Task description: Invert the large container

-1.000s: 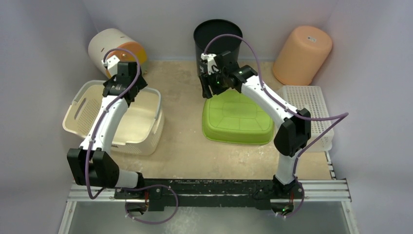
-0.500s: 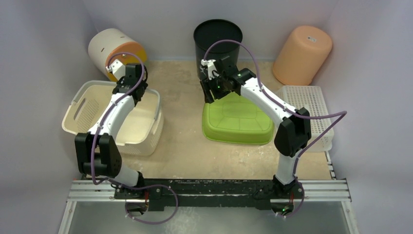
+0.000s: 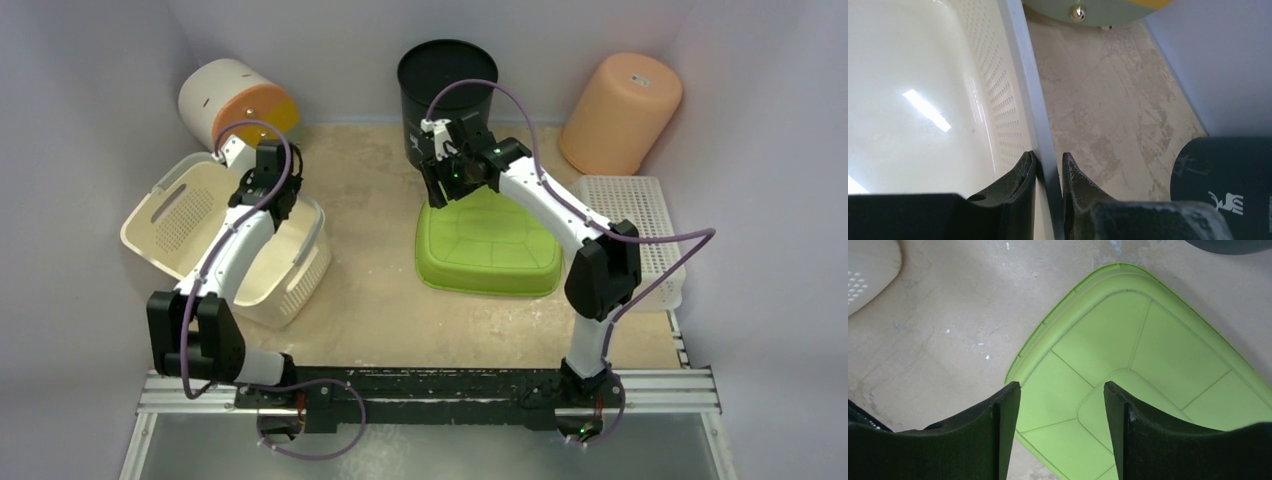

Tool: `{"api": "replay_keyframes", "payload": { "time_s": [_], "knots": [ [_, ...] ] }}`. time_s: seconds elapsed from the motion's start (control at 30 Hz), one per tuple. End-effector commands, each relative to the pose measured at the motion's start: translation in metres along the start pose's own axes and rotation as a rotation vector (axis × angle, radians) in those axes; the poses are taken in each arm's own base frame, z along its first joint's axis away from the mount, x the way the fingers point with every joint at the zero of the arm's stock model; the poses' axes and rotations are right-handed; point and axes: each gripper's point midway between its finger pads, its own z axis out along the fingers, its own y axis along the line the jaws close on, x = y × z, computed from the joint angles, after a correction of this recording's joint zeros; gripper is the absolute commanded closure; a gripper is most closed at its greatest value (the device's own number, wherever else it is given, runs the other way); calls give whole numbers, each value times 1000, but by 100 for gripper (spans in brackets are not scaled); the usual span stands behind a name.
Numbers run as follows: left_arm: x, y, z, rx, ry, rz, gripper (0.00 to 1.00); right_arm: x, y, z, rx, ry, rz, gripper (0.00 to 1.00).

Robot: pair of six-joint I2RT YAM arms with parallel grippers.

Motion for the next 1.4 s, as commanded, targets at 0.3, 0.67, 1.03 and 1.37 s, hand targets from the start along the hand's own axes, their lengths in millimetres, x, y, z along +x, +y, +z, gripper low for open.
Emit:
{"api": "replay_keyframes", "payload": {
  "time_s": [0.3, 0.67, 1.03, 1.37],
  "knots": [
    [-16, -61, -99, 271, 81, -184, 100, -1, -42, -36, 95, -48, 19, 35],
    [-14, -132, -185, 488, 137, -317, 100, 3, -71, -57, 155, -78, 43, 35],
    [18, -195, -248, 764, 292, -393, 100, 6, -81, -68, 193, -95, 55, 35],
    [15, -136, -231, 596, 211, -293, 100, 9, -79, -61, 174, -86, 62, 35]
  ]
}}
